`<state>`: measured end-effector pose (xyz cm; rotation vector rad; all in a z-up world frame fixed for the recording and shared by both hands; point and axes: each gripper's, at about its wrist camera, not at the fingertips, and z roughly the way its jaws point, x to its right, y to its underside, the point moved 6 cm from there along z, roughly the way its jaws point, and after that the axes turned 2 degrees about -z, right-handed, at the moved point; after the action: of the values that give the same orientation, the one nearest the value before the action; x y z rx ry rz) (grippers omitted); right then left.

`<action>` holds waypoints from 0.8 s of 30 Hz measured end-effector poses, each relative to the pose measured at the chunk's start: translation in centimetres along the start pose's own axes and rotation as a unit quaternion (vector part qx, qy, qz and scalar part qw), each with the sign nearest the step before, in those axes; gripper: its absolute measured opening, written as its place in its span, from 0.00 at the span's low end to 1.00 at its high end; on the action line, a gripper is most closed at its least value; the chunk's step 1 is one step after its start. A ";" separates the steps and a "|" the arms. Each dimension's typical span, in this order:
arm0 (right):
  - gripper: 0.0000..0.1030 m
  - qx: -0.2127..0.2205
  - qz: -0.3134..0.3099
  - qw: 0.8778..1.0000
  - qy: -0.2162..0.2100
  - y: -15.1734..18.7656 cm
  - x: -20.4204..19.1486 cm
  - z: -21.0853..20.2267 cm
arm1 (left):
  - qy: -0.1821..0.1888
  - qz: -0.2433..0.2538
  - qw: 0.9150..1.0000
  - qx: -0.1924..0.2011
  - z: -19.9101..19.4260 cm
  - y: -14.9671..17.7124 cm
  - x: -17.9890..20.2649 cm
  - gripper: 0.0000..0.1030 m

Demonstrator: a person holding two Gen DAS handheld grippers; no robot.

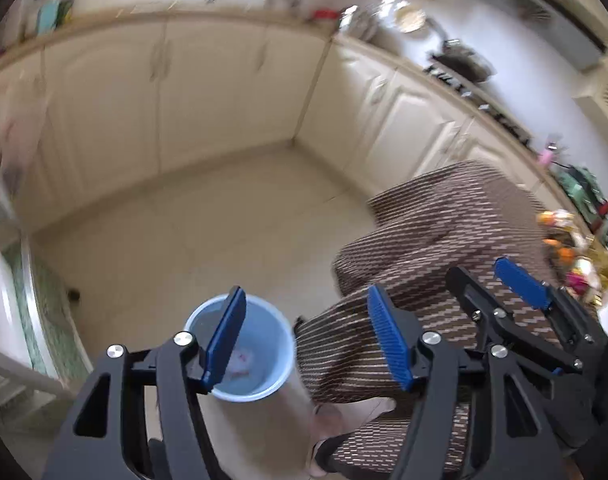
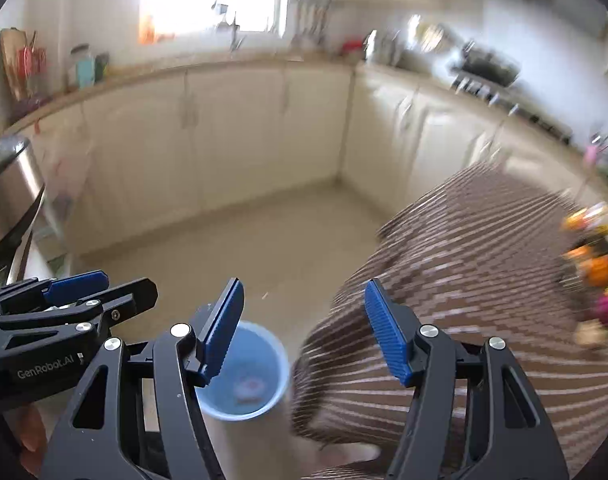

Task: Collect trash
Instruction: 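Open both grippers to drop the wrapper and bag into the bin, then grasp the small brown scrap with the left gripper while the right gripper grasps the black snack bag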

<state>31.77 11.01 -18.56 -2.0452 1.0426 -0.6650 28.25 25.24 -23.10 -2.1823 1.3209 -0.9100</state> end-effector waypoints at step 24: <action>0.64 0.012 0.183 0.966 0.183 8.4 27.9 -12.7 | 0.126 0.245 0.960 -0.048 1.9 6.0 31.5 0.65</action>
<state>33.90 -20.39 -14.47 -1.6754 1.5690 -0.8684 36.41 -5.45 -18.55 -1.7104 1.9485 -0.9515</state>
